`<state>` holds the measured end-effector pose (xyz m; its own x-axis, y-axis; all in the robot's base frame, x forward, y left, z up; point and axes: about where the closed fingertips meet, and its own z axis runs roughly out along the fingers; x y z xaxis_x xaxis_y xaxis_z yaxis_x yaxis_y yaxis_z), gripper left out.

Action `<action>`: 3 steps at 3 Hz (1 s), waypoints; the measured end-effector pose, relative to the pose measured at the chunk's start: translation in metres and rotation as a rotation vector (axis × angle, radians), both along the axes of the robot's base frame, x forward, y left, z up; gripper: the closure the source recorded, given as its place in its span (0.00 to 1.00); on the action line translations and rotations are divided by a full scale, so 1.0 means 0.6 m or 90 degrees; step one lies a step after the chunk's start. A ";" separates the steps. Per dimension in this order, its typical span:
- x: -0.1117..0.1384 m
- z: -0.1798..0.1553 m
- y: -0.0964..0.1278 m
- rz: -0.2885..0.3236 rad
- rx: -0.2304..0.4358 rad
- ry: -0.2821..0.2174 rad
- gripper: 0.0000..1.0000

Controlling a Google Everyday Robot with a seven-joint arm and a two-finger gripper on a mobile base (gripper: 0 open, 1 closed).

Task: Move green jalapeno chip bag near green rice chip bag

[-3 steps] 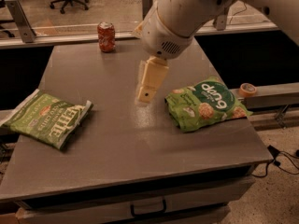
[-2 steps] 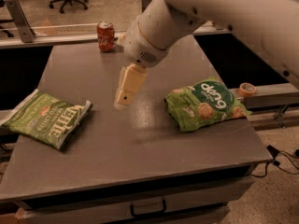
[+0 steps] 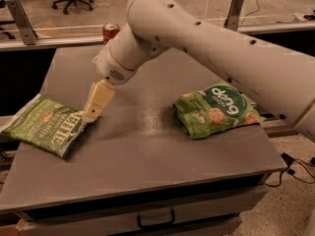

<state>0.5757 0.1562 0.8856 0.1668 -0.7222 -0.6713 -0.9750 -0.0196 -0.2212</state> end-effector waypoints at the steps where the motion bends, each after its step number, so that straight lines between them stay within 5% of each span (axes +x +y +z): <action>1: -0.003 -0.034 0.039 0.002 0.015 0.056 0.00; 3: -0.064 -0.071 0.099 0.068 0.002 0.161 0.00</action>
Offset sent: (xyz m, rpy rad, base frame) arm -0.0356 0.0572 -0.0435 0.0168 0.2792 0.0840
